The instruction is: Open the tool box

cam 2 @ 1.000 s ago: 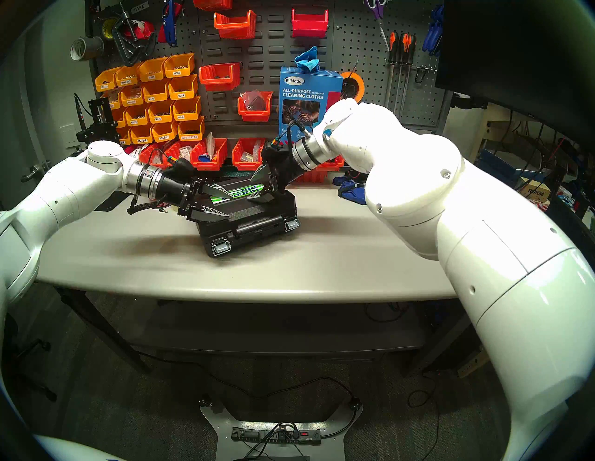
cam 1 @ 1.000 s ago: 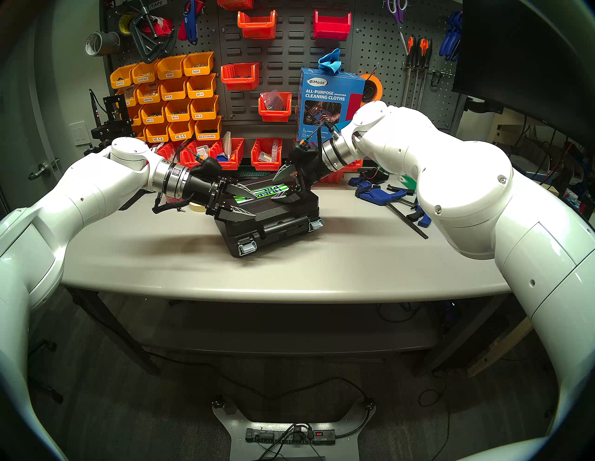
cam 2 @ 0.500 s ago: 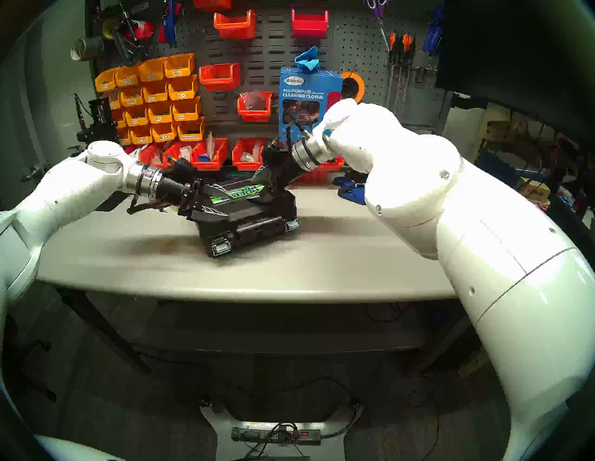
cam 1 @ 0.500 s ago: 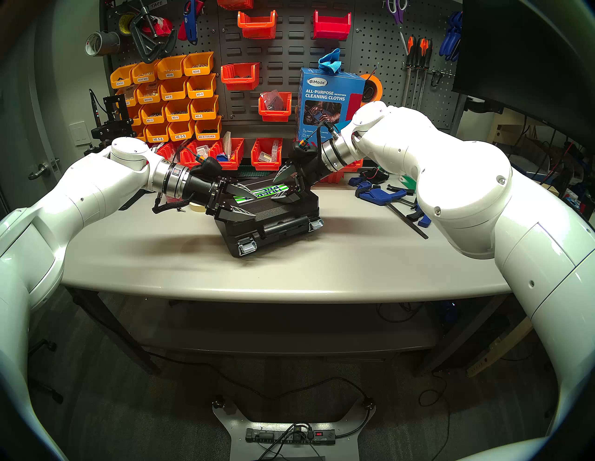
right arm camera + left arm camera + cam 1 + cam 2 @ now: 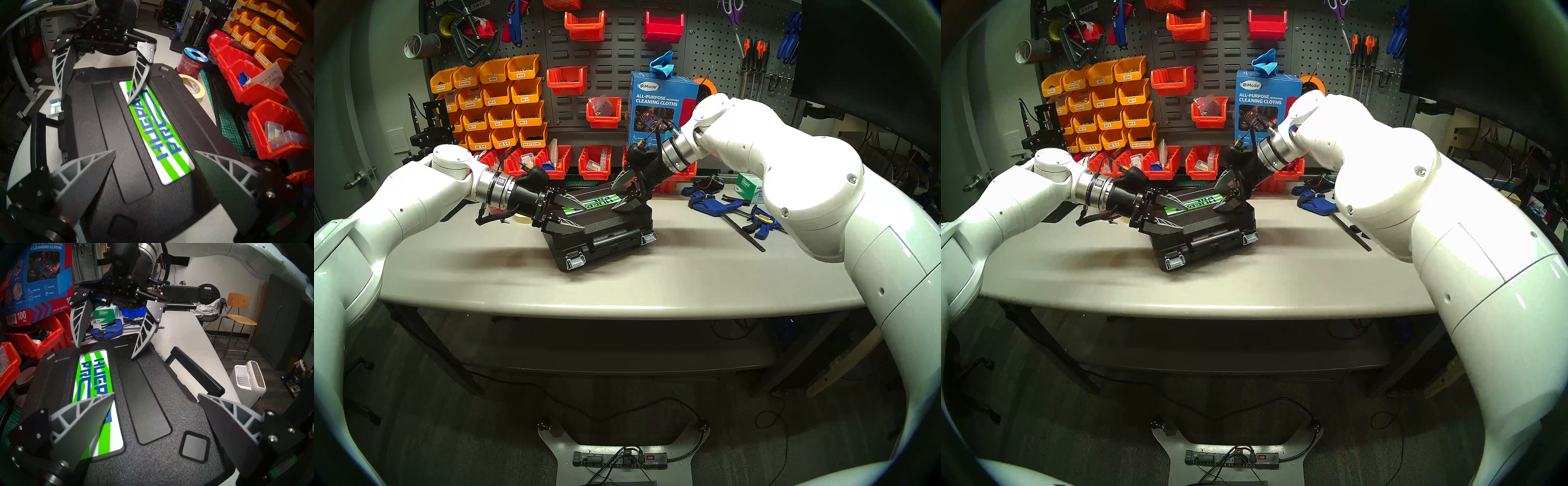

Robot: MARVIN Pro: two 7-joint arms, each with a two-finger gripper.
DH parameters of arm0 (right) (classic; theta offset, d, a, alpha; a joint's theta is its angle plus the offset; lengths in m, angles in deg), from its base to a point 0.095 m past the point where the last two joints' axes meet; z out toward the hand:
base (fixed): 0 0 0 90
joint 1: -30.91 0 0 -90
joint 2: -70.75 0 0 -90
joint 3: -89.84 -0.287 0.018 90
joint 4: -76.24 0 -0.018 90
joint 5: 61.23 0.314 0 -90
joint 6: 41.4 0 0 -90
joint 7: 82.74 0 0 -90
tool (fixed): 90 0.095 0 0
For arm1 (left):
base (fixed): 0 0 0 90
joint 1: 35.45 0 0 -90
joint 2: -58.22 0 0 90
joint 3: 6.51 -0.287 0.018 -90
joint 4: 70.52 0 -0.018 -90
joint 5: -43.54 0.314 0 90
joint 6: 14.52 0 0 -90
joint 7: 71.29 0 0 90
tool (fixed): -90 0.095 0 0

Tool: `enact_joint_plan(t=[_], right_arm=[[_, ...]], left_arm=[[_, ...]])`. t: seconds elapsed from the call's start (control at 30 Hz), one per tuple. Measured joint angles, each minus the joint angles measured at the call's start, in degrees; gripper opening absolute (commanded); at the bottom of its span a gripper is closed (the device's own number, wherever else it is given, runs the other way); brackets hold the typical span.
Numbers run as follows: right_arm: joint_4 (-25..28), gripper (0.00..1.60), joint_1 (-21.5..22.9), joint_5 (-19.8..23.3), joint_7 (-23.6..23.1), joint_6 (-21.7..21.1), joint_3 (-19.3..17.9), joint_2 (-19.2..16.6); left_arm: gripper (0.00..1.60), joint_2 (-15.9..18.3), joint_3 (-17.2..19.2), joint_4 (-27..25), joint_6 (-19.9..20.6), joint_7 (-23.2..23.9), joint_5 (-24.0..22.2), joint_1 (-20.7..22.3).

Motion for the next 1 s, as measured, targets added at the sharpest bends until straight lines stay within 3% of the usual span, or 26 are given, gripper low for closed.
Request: enact_joint_plan(t=[0.53, 1.0], right_arm=[[-0.4, 1.6, 7.1, -2.2, -2.0, 0.9, 1.0, -7.7], [-0.5, 1.6, 8.6, -2.8, -3.9, -0.5, 1.2, -12.3]], left_arm=[[1.6, 0.0, 0.1, 0.0, 0.0, 0.0, 0.0, 0.0], [1.6, 0.0, 0.1, 0.2, 0.0, 0.1, 0.0, -0.1]])
